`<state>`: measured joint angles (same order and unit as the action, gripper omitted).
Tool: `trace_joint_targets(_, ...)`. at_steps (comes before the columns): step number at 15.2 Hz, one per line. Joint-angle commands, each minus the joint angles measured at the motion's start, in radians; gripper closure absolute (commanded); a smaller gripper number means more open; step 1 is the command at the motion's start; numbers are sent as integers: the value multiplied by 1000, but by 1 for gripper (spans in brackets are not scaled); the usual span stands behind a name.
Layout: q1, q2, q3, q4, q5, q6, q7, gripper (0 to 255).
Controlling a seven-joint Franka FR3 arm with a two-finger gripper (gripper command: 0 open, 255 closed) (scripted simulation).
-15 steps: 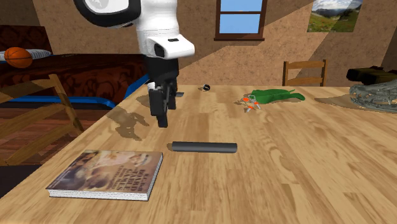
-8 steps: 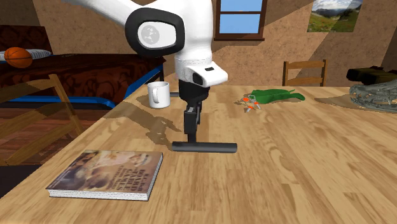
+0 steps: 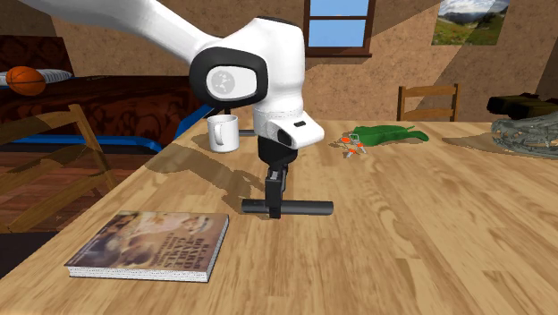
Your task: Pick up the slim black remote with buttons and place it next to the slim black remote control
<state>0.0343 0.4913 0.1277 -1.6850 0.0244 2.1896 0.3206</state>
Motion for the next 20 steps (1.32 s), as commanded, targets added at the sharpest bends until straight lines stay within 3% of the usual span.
trace_joint_targets(1, 2, 6, 0, -2, -1, 8, 2, 0)
trace_joint_targets(7, 2, 6, 0, -2, -1, 8, 2, 0)
trace_joint_targets(8, 2, 6, 0, -2, -1, 8, 2, 255)
trace_joint_targets(20, 1, -14, 1, 10, 1, -24, 3, 255)
